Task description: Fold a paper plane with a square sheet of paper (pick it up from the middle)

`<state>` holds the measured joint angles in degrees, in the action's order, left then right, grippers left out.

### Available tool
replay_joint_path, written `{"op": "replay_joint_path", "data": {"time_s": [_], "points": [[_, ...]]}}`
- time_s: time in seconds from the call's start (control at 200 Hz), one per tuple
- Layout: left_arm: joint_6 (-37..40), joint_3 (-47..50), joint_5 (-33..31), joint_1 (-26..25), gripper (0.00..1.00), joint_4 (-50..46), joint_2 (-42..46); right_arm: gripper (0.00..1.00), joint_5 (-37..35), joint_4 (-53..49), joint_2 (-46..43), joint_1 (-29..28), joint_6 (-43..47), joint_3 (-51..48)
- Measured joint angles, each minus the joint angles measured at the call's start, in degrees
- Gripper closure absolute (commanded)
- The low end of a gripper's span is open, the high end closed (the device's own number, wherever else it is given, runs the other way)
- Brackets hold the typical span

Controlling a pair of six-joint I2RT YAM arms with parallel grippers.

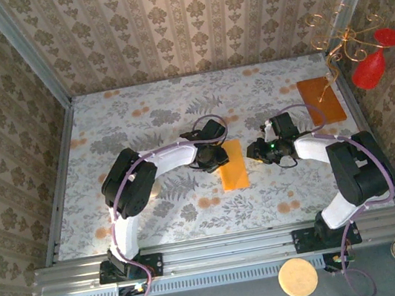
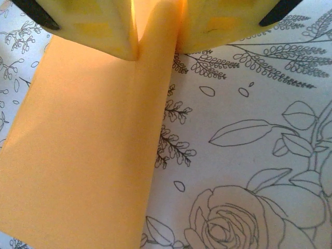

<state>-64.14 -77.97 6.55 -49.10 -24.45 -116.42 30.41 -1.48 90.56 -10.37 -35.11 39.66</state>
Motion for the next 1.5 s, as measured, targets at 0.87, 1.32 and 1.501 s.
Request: {"op": "replay_joint_path", "data": {"time_s": [0.87, 1.32, 1.501], "points": [[-0.6, -2.1, 0.1, -0.1, 0.68, -2.3, -1.2, 0.70, 1.4, 1.5, 0.4, -0.4, 0.0, 0.0], [0.3, -3.0, 0.5, -0.1, 0.68, -3.4, -1.7, 0.76, 4.5, 1.4, 4.4, -5.1, 0.9, 1.2], [0.8, -3.1, 0.5, -0.1, 0.68, -3.5, -1.8, 0.77, 4.6, 1.2, 5.6, -6.4, 1.6, 3.0]]}}
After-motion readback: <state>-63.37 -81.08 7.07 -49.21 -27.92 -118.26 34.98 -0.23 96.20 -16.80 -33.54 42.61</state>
